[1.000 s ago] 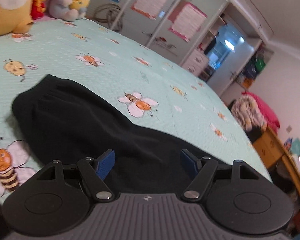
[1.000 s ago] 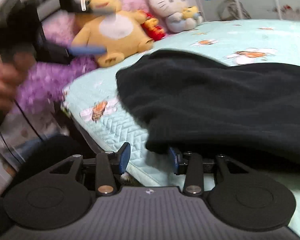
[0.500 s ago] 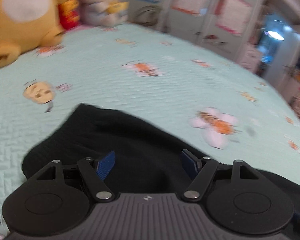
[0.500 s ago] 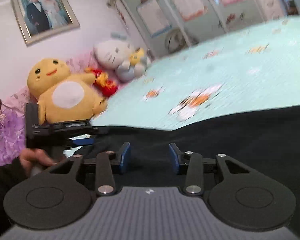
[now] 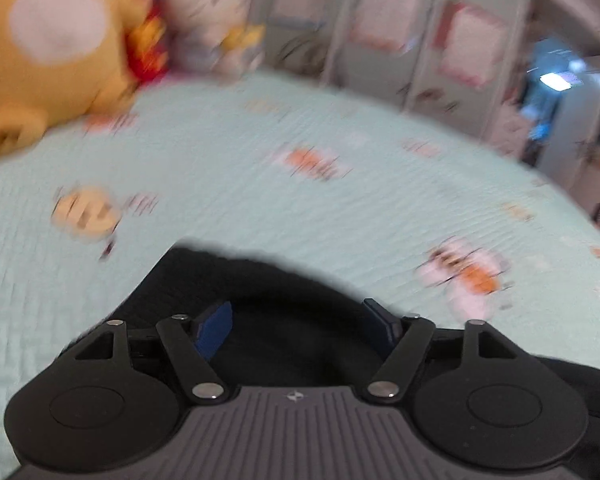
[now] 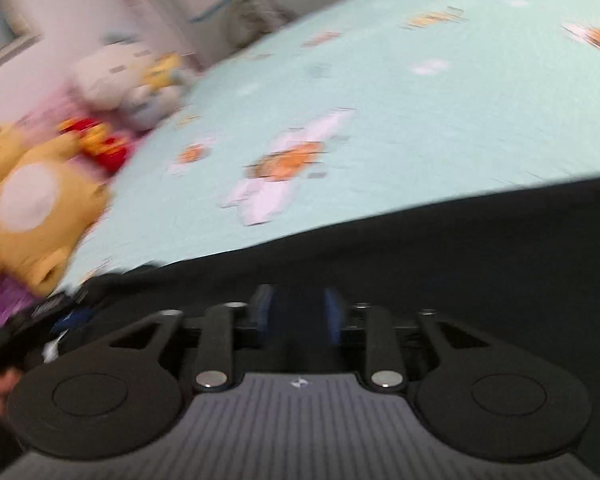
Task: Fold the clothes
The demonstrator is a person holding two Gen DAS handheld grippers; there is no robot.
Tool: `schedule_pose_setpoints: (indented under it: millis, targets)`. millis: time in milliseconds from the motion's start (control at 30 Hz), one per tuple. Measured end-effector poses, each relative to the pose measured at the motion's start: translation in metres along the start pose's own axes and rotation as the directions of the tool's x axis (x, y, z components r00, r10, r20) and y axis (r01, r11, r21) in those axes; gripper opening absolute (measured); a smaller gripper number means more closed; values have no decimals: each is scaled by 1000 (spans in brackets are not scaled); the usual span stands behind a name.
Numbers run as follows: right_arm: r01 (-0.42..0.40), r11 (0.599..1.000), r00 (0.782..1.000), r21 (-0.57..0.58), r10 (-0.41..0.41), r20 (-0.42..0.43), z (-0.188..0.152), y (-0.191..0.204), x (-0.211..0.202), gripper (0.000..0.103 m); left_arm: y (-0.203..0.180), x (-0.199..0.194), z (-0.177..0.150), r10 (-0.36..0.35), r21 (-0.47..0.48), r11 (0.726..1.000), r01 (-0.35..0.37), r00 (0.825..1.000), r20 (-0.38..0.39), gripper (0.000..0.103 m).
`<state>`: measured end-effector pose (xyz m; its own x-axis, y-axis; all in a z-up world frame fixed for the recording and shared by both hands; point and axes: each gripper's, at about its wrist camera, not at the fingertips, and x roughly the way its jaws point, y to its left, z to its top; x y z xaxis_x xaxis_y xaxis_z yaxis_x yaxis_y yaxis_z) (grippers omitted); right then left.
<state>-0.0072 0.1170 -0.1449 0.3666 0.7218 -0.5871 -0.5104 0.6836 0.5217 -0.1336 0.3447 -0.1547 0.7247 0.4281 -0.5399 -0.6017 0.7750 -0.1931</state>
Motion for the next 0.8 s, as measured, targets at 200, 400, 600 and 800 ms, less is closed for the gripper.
schedule_pose_setpoints:
  millis: [200, 400, 600, 800]
  targets:
    - [-62, 998, 997, -17, 61, -55, 24, 16, 74, 49, 8, 53, 15, 52, -70, 996, -61, 992, -116, 74]
    - [87, 978, 993, 190, -101, 64, 37, -49, 44, 14, 5, 56, 18, 39, -80, 996, -48, 993, -112, 73]
    - [59, 998, 989, -13, -57, 137, -22, -52, -31, 62, -26, 31, -4, -17, 26, 999, 19, 997, -73, 75]
    - [198, 970, 939, 143, -229, 255, -56, -133, -109, 7, -50, -25, -29, 14, 88, 996, -13, 1000, -6, 76]
